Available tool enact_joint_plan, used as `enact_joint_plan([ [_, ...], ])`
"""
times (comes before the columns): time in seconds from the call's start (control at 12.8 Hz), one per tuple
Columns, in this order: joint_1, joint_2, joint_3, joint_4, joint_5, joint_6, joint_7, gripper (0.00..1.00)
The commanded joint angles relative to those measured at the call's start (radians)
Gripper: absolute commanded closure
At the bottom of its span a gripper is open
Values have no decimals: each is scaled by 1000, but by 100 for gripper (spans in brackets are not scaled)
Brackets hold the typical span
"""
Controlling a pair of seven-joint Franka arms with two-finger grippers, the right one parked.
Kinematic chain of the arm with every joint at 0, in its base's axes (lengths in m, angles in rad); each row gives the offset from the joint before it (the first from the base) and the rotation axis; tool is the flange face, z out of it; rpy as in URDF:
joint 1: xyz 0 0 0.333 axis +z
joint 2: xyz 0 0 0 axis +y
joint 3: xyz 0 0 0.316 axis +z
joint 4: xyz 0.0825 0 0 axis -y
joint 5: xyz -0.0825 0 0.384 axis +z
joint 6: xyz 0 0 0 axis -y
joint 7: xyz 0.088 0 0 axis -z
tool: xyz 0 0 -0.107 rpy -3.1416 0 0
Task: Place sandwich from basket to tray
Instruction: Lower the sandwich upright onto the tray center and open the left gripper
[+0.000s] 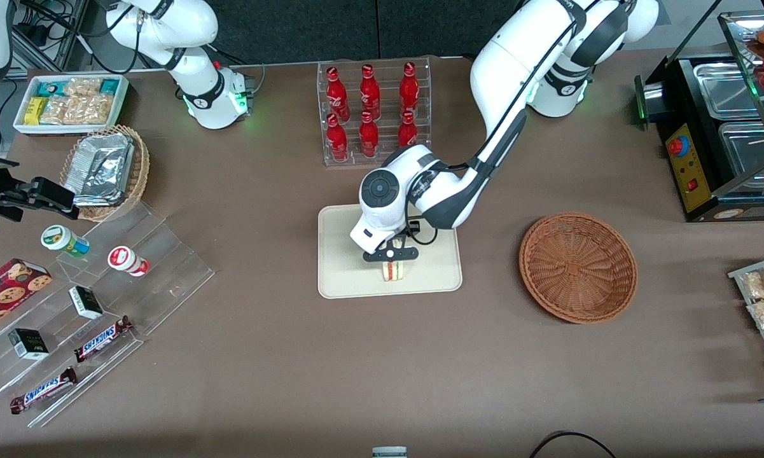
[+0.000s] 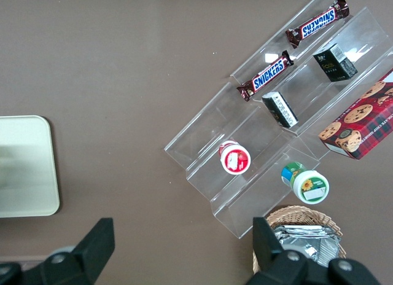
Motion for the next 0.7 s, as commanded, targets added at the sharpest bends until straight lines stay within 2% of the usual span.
enact_joint_plan([
  [0.0,-14,2,10,19,11,-7,-22,0],
  [0.39,3,-75,10,22,-4,-111,-24,0],
  [0.63,110,-136,8,19,-6,-186,-4,0],
])
